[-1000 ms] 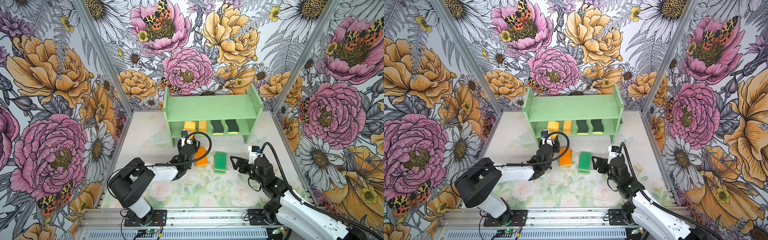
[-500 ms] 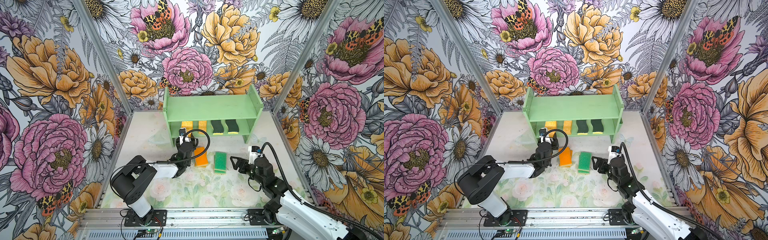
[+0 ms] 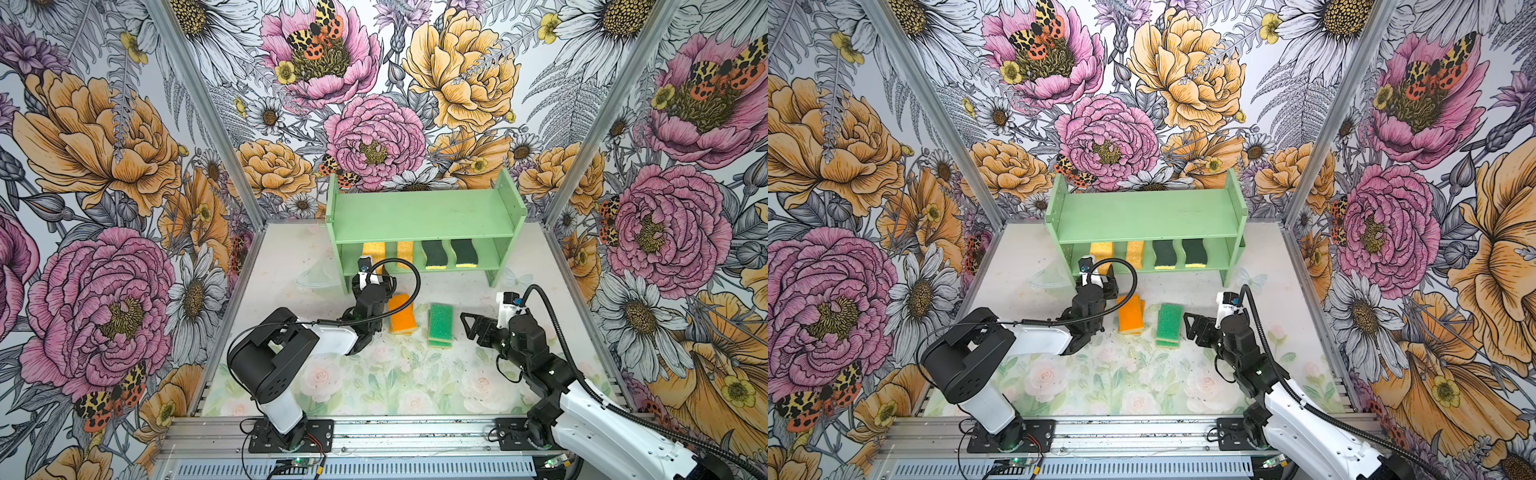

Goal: Place and organize the cleaning sponges onto the shelf
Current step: 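Push the held yellow sponge into the lower shelf beside the other yellow sponge, then lower the yellow sponge onto the lower shelf and open the left gripper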

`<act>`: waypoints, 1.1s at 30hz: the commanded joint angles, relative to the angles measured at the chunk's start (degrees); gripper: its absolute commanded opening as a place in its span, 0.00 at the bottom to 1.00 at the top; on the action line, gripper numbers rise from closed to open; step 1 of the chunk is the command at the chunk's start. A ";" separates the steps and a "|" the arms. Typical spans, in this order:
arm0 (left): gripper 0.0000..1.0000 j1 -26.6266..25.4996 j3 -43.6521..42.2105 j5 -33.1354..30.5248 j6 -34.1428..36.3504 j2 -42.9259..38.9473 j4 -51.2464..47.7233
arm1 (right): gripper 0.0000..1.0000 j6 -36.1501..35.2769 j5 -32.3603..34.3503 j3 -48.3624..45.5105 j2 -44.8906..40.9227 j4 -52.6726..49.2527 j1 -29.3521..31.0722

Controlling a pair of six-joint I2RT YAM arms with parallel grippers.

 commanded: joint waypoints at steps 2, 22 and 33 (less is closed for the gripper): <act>0.63 0.90 1.18 -1.22 0.89 0.87 2.31 | 0.83 0.19 0.94 -0.42 0.14 0.25 -0.30; 0.63 1.52 1.71 -0.76 1.52 1.66 2.32 | 0.83 0.17 0.72 0.11 1.54 1.03 -0.30; 0.64 1.65 2.06 -0.72 2.02 2.19 2.34 | 0.83 0.09 0.69 -0.14 1.28 1.02 -0.30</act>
